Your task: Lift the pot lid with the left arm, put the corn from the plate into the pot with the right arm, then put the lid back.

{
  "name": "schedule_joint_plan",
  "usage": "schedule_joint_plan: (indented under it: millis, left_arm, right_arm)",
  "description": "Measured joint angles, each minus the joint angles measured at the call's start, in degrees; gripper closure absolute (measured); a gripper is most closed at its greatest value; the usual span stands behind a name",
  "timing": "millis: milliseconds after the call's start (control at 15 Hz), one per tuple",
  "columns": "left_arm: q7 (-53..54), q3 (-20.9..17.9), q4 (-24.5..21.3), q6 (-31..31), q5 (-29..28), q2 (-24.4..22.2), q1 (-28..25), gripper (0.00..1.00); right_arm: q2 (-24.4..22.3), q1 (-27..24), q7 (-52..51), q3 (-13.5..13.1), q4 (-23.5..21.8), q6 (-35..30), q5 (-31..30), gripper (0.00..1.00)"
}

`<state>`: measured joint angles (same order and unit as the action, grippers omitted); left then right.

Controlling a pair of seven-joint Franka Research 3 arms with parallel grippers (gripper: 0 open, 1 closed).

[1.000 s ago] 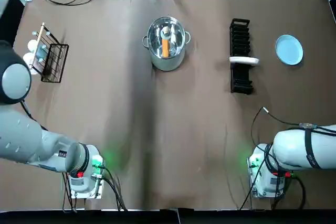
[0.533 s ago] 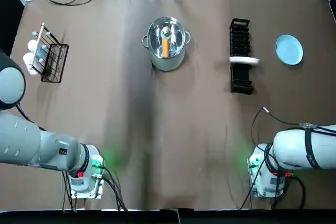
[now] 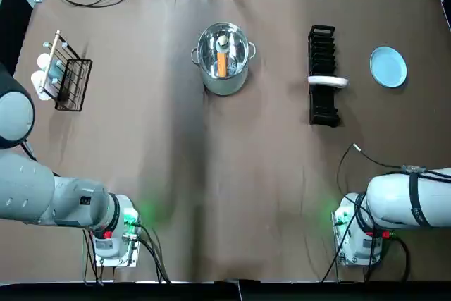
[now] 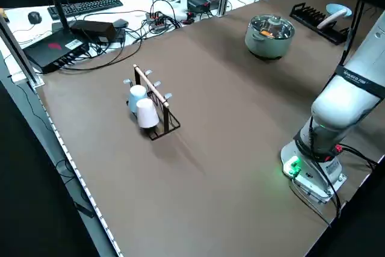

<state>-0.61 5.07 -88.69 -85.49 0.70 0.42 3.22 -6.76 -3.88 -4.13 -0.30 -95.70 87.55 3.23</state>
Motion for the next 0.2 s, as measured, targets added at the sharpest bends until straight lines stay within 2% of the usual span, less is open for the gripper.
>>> schedule_joint_plan:
  millis: [200]
  left_arm:
    - [-0.7,0.0,0.0,0.0,-0.1,0.0,0.0,0.00]
  right_arm:
    - [-0.5,-0.1,0.0,-0.1,0.0,-1.7,-0.1,0.00]
